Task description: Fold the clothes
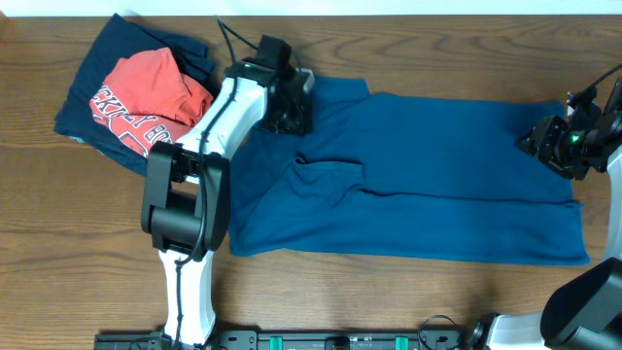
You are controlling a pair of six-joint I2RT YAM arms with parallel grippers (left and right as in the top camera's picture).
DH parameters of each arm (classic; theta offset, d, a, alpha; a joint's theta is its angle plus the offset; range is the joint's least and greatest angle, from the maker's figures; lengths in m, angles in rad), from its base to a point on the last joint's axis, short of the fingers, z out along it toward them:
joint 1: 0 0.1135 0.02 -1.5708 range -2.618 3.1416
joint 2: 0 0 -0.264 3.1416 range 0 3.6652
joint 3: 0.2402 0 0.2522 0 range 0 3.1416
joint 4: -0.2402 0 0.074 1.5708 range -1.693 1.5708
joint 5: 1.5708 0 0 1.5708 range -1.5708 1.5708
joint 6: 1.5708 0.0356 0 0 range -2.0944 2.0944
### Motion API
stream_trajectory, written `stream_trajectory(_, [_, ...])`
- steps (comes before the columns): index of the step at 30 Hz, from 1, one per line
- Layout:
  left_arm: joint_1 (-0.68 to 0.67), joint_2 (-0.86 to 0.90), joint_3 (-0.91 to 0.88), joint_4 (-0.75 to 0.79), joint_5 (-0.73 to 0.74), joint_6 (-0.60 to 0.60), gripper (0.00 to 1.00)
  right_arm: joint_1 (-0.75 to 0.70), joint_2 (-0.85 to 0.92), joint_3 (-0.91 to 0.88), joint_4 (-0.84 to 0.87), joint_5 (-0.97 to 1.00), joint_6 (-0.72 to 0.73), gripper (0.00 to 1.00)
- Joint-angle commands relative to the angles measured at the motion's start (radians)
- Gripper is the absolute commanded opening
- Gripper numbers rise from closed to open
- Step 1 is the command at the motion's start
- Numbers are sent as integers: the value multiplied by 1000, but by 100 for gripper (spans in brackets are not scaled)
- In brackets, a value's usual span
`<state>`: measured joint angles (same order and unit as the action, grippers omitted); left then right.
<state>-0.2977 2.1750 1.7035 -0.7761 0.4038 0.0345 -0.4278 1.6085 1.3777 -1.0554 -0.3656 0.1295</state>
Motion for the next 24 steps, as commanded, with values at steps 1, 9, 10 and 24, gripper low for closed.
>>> stream_trajectory(1, [-7,0,-3,-31,-47,7,44,5,2,-6,6,-1,12,52])
stream_trajectory(9, [31,-4,36,171,-58,6,65,5,2,-6,19,-1,12,54])
stream_trajectory(10, [33,-3,33,224,-58,6,68,6,2,-6,17,-1,12,54])
stream_trajectory(24, [30,134,15,648,-140,6,70,6,2,-6,13,-1,12,55])
